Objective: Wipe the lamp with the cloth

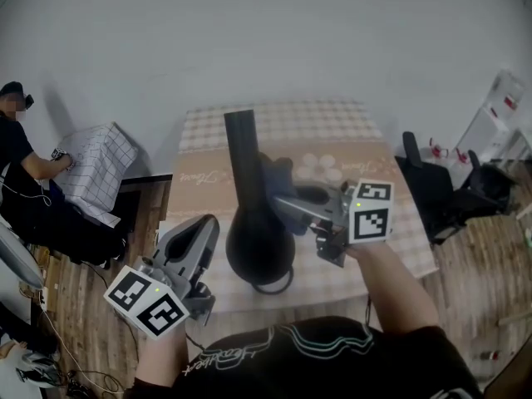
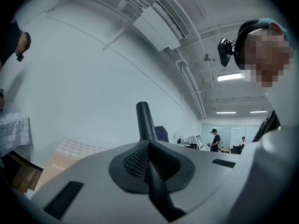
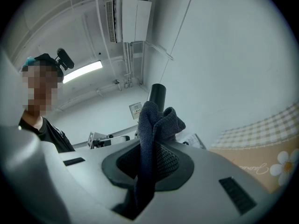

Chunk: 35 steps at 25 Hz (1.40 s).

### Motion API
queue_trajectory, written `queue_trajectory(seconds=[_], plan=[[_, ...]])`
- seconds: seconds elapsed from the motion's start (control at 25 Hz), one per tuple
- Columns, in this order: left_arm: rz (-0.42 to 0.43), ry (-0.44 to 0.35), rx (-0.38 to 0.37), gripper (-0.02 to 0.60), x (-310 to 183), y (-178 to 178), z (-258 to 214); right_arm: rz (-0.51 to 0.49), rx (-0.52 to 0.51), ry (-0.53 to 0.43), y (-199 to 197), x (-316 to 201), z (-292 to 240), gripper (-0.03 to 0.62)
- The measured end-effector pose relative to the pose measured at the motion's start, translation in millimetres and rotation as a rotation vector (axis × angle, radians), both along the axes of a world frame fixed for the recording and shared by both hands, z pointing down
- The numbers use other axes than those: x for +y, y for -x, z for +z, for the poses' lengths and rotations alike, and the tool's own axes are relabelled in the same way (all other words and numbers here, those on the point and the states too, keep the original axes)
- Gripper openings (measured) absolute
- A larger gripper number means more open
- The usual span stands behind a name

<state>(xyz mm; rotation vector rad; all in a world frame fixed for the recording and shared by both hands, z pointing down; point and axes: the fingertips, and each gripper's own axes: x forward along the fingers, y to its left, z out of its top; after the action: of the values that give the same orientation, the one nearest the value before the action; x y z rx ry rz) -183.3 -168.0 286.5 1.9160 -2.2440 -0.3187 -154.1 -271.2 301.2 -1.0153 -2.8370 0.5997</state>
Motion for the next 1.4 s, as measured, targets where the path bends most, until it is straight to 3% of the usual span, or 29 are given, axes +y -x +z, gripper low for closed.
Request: queue_trajectory(seconds=[0.76, 1.0, 1.16, 1.4], plan=[[-0.106, 0.062, 0.1, 0.0, 2, 20, 16, -0.036, 0.177, 0.04, -1, -15, 64, 0.049], [-0.148, 0.08, 0.105, 0.0, 8, -17, 36, -0.027, 0.177, 0.044, -41, -22, 89, 0.049], [-0.169, 0.102, 0.114, 0.0, 13, -26, 43, 0.033, 0.18, 0.093, -53, -42, 94, 0.049], [-0.191, 0.144, 0.101, 0.0, -3, -58, 46, 0.127, 0.066, 0.14, -84, -76, 62, 0.049]])
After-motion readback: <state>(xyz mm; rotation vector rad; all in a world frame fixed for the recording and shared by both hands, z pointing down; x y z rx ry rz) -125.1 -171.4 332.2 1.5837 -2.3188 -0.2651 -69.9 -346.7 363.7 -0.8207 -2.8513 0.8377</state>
